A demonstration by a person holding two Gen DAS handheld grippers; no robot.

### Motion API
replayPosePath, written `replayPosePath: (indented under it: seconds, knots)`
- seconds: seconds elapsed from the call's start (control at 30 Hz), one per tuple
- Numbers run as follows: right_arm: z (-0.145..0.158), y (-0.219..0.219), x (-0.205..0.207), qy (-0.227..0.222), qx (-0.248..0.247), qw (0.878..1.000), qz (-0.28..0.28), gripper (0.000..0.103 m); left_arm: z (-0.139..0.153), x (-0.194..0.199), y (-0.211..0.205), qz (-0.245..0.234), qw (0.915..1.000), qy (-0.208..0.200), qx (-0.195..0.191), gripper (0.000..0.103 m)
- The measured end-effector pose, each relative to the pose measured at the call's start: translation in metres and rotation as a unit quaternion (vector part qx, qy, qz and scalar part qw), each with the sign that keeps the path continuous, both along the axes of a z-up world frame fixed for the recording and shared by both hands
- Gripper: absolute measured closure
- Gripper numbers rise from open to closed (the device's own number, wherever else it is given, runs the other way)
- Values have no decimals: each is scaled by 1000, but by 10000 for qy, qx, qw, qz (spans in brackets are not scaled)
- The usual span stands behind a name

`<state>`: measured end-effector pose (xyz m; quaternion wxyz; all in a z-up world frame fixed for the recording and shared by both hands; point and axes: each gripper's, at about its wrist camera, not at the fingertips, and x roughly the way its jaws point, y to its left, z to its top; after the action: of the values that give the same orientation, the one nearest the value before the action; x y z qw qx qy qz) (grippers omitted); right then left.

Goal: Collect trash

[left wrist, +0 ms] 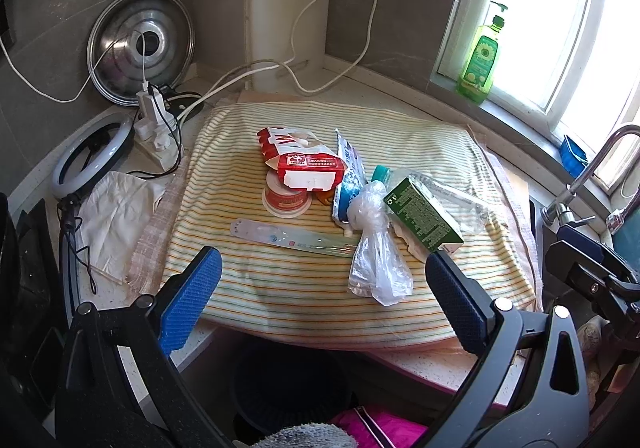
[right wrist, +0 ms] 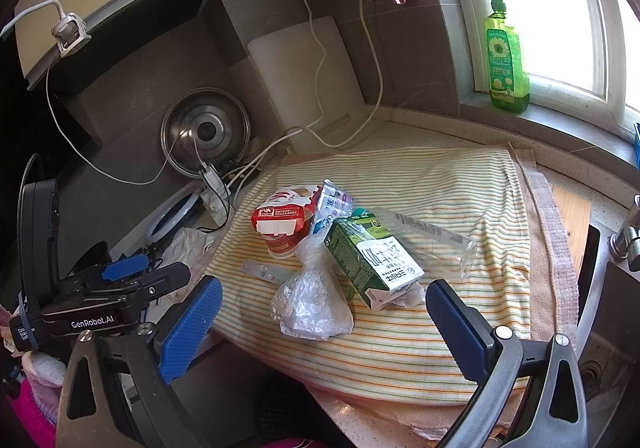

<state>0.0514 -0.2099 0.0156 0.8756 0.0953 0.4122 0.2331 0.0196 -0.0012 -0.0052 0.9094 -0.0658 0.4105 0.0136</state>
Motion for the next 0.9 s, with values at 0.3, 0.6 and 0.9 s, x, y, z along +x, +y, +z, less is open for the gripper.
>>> replayPosePath:
  seconds: [0.3, 0.6, 0.9]
  knots:
    - [0, -1, 0, 22, 14, 10000, -1, 0, 0, 0, 0, 9, 10000, 6, -15, 0]
    - [0, -1, -1, 42, 53, 10000, 2, 0, -1, -2, -6, 12, 10000, 24, -14, 0]
    - [-1, 0, 0, 54, 63, 10000, 32, 0, -4, -3, -7, 9, 10000, 31, -10, 0]
